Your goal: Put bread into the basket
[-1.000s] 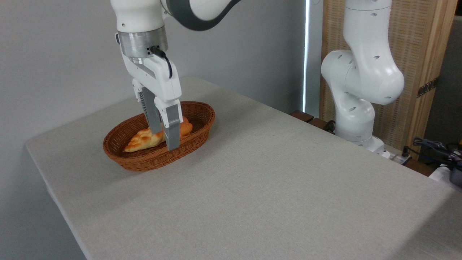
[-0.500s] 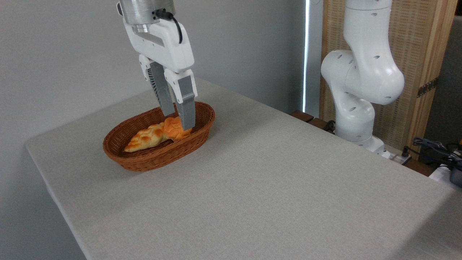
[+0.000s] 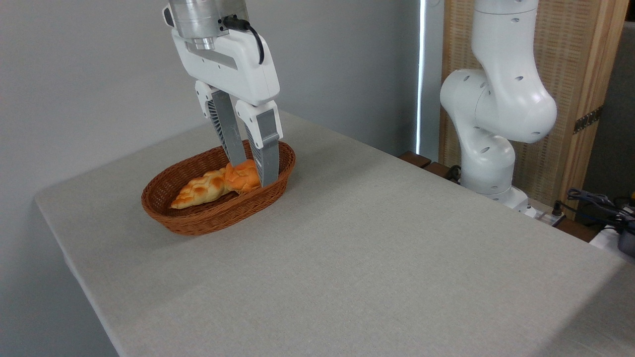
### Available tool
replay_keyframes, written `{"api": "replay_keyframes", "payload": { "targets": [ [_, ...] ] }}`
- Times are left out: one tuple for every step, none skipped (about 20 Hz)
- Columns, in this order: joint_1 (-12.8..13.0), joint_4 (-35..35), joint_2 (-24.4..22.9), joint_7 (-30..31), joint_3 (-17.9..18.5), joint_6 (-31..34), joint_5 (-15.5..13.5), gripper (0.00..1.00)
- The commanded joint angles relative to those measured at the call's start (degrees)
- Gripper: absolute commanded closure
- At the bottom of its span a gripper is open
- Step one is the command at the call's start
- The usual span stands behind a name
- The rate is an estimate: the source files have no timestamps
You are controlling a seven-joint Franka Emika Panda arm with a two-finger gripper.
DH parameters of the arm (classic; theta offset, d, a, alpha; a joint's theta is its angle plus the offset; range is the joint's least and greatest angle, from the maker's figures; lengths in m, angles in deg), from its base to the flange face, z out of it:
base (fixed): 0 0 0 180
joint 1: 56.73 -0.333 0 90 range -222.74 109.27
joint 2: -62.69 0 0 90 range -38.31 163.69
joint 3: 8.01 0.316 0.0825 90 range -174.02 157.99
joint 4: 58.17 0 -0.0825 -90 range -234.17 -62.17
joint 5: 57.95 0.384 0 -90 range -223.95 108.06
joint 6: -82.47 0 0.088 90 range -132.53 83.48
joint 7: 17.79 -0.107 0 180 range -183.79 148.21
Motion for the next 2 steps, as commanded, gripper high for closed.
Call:
{"api": "replay_keyframes", "payload": {
  "targets": [
    [-0.03,1.01,0.22,-0.43,0.41,1.24,0.72,0.00],
    [-0.12,0.92,0.22,-0.35,0.32,1.15,0.72,0.00]
  ]
}}
